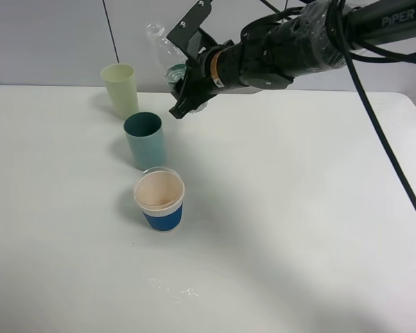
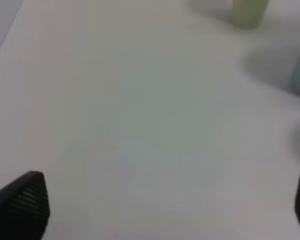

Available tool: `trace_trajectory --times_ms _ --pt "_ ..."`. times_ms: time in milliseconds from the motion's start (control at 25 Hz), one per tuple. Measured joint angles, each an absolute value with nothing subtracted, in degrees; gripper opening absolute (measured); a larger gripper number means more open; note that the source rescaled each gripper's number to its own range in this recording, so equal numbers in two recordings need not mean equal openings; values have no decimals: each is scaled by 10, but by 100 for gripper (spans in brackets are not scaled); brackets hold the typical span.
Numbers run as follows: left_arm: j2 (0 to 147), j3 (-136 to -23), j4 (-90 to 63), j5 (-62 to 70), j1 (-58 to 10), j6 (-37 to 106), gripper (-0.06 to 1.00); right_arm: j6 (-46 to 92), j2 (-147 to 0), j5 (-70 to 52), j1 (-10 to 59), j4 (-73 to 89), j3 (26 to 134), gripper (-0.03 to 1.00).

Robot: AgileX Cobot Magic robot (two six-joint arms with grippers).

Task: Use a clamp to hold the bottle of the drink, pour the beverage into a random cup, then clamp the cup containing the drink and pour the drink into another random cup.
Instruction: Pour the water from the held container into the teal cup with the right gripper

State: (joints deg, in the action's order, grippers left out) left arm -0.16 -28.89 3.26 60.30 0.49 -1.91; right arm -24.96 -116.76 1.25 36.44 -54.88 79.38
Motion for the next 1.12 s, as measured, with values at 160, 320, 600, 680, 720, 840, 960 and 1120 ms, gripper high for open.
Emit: trace_trajectory --times_ms 160,320,600,680,720,840,960,1120 --pt "-2 -289 33 603 5 -19 100 -247 -1170 -10 368 -575 795 0" --pt "-2 -289 33 603 5 -19 100 -210 -1174 -53 372 -611 795 0" --pt "-2 -289 33 603 5 -19 100 -153 -1176 -78 375 -665 795 0" --pt "-2 -289 33 603 5 -19 100 -145 -1176 -86 375 -682 795 0" --pt "-2 -289 33 603 5 -19 100 -143 -1176 -88 375 -688 795 0" --pt "-2 -289 33 603 5 -19 100 -139 -1176 -90 375 -698 795 0" --pt "-2 -289 33 603 5 -19 100 -139 -1176 -90 377 -703 795 0" --pt "-2 -289 33 603 5 -19 100 -138 -1176 -96 390 -707 795 0"
